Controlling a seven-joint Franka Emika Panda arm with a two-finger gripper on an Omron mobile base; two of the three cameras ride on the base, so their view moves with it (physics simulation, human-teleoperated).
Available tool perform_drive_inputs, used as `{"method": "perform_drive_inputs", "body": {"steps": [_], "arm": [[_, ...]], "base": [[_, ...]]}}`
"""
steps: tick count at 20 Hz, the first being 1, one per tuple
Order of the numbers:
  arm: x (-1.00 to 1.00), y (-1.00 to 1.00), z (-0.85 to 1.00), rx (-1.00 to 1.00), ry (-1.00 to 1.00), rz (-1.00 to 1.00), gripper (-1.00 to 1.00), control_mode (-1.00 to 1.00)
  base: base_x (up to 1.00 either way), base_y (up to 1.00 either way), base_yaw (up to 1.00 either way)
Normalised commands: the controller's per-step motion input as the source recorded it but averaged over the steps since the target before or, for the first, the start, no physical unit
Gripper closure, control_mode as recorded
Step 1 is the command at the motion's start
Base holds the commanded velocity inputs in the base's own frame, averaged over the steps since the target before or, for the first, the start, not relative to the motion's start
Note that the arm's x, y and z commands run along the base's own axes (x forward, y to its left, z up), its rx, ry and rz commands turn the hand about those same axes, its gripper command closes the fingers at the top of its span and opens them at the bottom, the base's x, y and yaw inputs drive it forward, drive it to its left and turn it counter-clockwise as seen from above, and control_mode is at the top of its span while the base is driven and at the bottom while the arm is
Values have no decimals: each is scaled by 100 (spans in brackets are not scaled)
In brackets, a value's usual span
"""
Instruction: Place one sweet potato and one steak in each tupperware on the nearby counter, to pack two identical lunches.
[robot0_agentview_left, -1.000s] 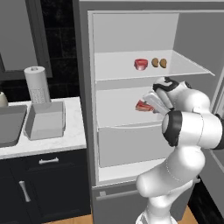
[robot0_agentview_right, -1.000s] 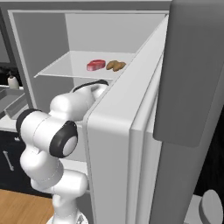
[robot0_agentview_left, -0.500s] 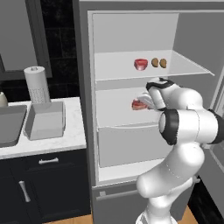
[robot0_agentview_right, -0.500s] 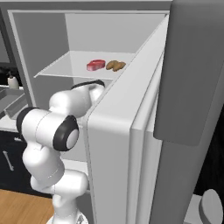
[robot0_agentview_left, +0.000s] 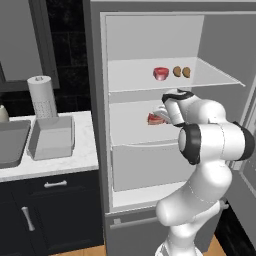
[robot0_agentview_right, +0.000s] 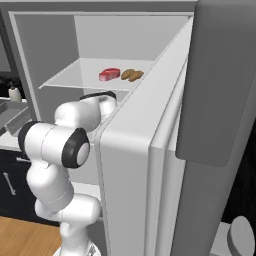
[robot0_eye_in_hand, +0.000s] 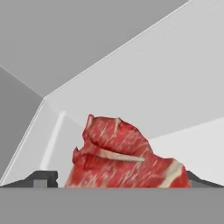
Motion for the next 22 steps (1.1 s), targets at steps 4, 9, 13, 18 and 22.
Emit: {"method": "perform_drive_inputs", "body": {"steps": [4,9,13,18,22], "arm": [[0,1,0,0,1,0,100,-100],[0,0,0,0,1,0,100,-100],[0,2,0,0,0,0,100,-100],[-16,1,0,0,-1,0,100,-100],[-89,0,0,2,-10,0,100,-100]], "base": [[0,0,0],[0,0,0],[0,0,0],[0,0,0],[0,0,0]]}}
